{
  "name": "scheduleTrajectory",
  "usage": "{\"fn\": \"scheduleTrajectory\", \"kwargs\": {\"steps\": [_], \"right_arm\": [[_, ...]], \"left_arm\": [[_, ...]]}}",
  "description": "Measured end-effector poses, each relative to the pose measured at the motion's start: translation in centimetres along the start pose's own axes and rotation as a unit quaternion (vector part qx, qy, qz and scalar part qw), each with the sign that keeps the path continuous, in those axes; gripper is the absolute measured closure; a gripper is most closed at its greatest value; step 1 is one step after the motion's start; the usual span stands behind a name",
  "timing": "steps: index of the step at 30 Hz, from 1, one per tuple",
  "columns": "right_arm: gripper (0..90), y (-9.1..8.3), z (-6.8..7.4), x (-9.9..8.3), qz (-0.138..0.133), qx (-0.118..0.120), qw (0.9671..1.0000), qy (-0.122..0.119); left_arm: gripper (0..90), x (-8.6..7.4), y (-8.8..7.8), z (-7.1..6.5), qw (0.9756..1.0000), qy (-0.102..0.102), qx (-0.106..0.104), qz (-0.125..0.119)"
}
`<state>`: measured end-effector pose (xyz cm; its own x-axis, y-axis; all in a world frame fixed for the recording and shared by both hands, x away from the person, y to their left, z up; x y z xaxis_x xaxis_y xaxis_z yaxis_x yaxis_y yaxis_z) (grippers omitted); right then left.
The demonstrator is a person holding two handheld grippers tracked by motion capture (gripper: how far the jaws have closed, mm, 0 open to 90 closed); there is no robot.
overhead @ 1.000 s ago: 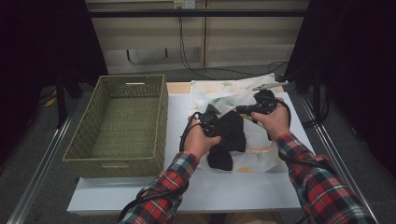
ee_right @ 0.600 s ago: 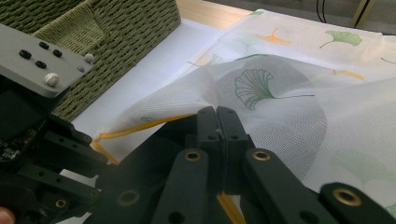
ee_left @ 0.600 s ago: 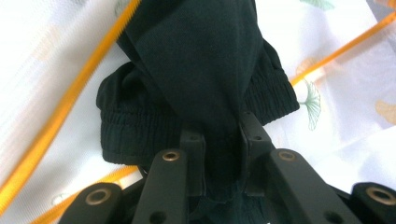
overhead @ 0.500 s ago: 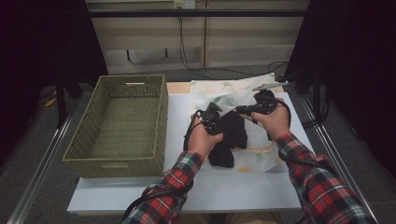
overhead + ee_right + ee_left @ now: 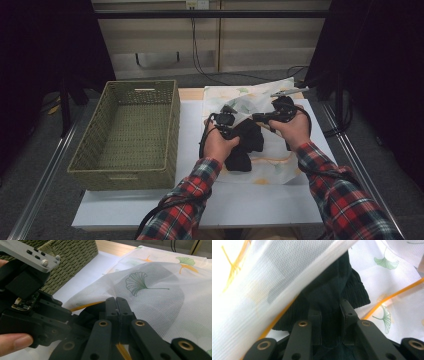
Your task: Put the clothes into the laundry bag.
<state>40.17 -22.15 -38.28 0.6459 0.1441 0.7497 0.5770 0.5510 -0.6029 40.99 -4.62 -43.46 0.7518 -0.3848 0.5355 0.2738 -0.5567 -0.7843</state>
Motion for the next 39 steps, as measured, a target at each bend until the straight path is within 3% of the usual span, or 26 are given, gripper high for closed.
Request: {"fn": "scheduleTrajectory", "kwargs": {"steps": [5,8,14,18,22,27,31,33,39], "right_arm": [[90.0,0.0,0.0,0.0,0.001,0.000,1.0000,0.000],[90.0,0.0,-0.1,-0.1,0.002,-0.002,1.0000,0.000],[90.0,0.1,-0.1,-0.2,0.003,-0.004,1.0000,-0.002],[90.0,0.1,-0.1,-0.3,0.005,-0.004,1.0000,0.000],[90.0,0.2,-0.1,-0.2,0.004,-0.004,1.0000,-0.001],[90.0,0.2,-0.1,-0.2,0.005,-0.003,1.0000,-0.002],[90.0,0.2,0.0,-0.3,0.005,-0.004,1.0000,-0.002],[90.0,0.2,0.0,-0.2,0.005,-0.004,1.0000,-0.003],[90.0,0.1,-0.1,-0.2,0.004,-0.003,1.0000,-0.001]], "left_arm": [[68.0,-0.1,-0.1,-0.1,0.9999,0.004,-0.007,-0.008],[60.6,-0.2,-0.4,0.0,0.9998,0.017,-0.007,-0.004],[52.5,-0.6,-0.9,0.5,0.9999,0.007,-0.008,0.006],[50.7,-0.9,-1.3,0.6,0.9998,0.012,-0.009,0.016],[54.4,-1.0,-1.5,0.4,0.9996,0.011,-0.010,0.024],[71.1,-1.3,-1.4,-0.1,0.9987,0.004,-0.023,0.046],[77.9,-1.5,-0.8,-0.2,0.9979,-0.004,-0.030,0.058],[79.9,-1.6,-0.5,-0.2,0.9979,-0.014,-0.032,0.054],[82.0,-1.4,0.2,-0.2,0.9986,-0.014,-0.023,0.045]]}}
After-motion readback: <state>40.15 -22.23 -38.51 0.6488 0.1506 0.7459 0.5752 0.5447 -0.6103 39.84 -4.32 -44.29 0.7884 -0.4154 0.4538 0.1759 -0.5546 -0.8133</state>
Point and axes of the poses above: each handheld gripper's, and its own axes: y roughly forward along the jaws, x roughly out of its top, z roughly to its left, the point moved 2 cm from there along y, roughly forward along the jaws, and after that the axes turned 5 degrees about y, right-handed, at the moved point
